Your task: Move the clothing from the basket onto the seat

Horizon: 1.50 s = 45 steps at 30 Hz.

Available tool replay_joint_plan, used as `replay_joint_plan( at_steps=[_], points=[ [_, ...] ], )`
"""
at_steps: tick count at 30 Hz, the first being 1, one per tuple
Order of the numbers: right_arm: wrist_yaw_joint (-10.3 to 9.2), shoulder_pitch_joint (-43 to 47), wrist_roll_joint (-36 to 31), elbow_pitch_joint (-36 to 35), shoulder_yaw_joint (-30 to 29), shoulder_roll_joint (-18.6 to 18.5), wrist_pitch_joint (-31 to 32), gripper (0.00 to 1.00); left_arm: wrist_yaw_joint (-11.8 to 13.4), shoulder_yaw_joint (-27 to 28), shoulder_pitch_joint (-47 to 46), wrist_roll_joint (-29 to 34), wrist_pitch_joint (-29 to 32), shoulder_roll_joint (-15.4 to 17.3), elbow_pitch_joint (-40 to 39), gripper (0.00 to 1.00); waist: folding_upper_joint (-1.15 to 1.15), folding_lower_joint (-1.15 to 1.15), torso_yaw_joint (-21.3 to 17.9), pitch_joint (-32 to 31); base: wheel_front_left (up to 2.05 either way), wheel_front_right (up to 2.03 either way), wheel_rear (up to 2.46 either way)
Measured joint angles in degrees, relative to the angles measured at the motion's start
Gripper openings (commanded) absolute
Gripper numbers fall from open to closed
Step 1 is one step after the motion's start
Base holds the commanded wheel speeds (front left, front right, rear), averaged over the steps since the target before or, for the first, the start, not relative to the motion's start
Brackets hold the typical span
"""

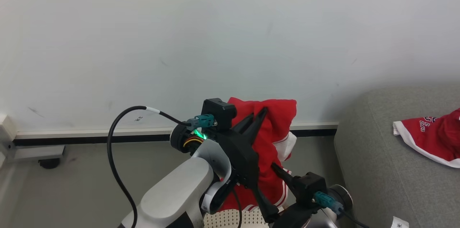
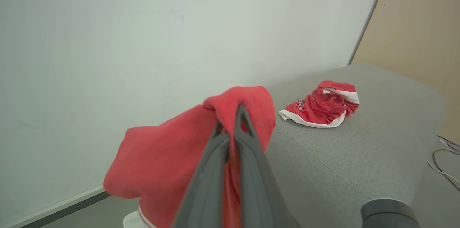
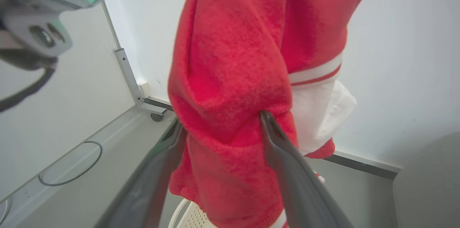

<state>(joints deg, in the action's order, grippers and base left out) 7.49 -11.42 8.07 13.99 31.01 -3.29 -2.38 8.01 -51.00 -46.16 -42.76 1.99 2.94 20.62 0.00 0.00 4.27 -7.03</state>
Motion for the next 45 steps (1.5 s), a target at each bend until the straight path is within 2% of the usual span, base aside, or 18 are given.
replay_joint_plan(
  at_steps=[13,14,15,16,17,18,19,20,21,22,27,34,45],
  points=[
    [0.00,-0.93,-0.64,2.47,-3.59,0.36,-0.25,1.00,2.19,-4.47,-0.02,-3.76,0.79,-0.03,-7.71,0.00,0.00,0.00,0.85,-0.61,0.00,0.00,0.00],
    [0.00,-0.93,-0.44,2.49,-3.66,0.37,-0.34,0.91,2.22,-4.66,0.01,-3.70,0.77,-0.01,-7.58,0.00,0.00,0.00,0.84,-0.66,0.00,0.00,0.00],
    [0.00,-0.93,-0.30,2.50,-3.68,0.37,-0.42,0.36,2.35,-4.69,0.05,-3.68,0.69,-0.01,-7.33,0.00,0.00,0.00,0.82,-0.70,0.00,0.00,0.00],
    [0.00,-0.93,-0.10,2.50,-3.68,0.37,-0.43,0.14,2.55,-4.74,0.09,-3.60,0.43,0.02,-6.92,0.00,0.00,0.00,0.79,-0.73,0.00,0.00,0.00],
    [0.00,-0.93,0.08,2.49,-3.65,0.37,-0.48,0.00,2.65,-4.71,0.16,-3.57,0.19,0.08,-6.46,0.00,0.00,0.00,0.75,-0.76,0.00,0.00,0.00],
    [0.00,-0.93,0.08,2.49,-3.56,0.37,-0.47,0.00,2.68,-4.74,0.25,-3.39,-0.49,0.19,-6.02,0.00,0.00,0.00,0.71,-0.77,0.00,0.00,0.00],
    [0.00,-0.92,0.08,2.49,-3.48,0.37,-0.47,0.00,2.70,-4.94,0.21,-2.46,-1.18,0.42,-5.60,0.27,0.00,0.00,0.66,-0.77,0.00,0.00,0.00],
    [0.00,-0.92,0.13,2.49,-3.41,0.37,-0.47,0.00,2.70,-4.94,0.21,-1.67,-2.01,0.64,-5.15,0.47,0.00,0.00,0.60,-0.75,0.00,0.00,0.00],
    [0.00,-0.91,0.18,2.47,-3.36,0.38,-0.47,0.00,2.71,-4.94,0.20,-1.41,-2.79,0.82,-4.54,0.95,0.00,0.00,0.52,-0.73,0.00,0.00,0.00],
    [0.00,-0.90,0.24,2.46,-3.30,0.40,-0.47,0.00,2.72,-5.09,0.20,-0.87,-3.25,1.11,-3.88,1.00,0.00,0.00,0.43,-0.71,0.00,0.00,0.00],
    [0.00,-0.68,0.43,2.04,-3.32,0.40,-0.38,0.00,2.66,-5.12,0.54,0.01,-5.78,2.83,-1.02,1.00,0.00,0.00,-0.05,-0.54,0.00,0.00,0.00],
    [0.00,0.37,-0.11,0.87,-4.42,0.40,-0.04,0.00,-0.05,-4.98,4.06,-0.08,-10.45,7.09,2.57,1.00,0.00,0.00,-0.40,0.05,0.00,0.00,0.00],
    [0.00,3.14,-2.60,-2.22,-8.33,0.41,1.20,0.00,-4.46,-4.31,9.14,-2.02,-14.54,10.12,2.61,1.00,0.00,0.00,-0.13,1.09,0.00,0.00,0.00]
  ],
)
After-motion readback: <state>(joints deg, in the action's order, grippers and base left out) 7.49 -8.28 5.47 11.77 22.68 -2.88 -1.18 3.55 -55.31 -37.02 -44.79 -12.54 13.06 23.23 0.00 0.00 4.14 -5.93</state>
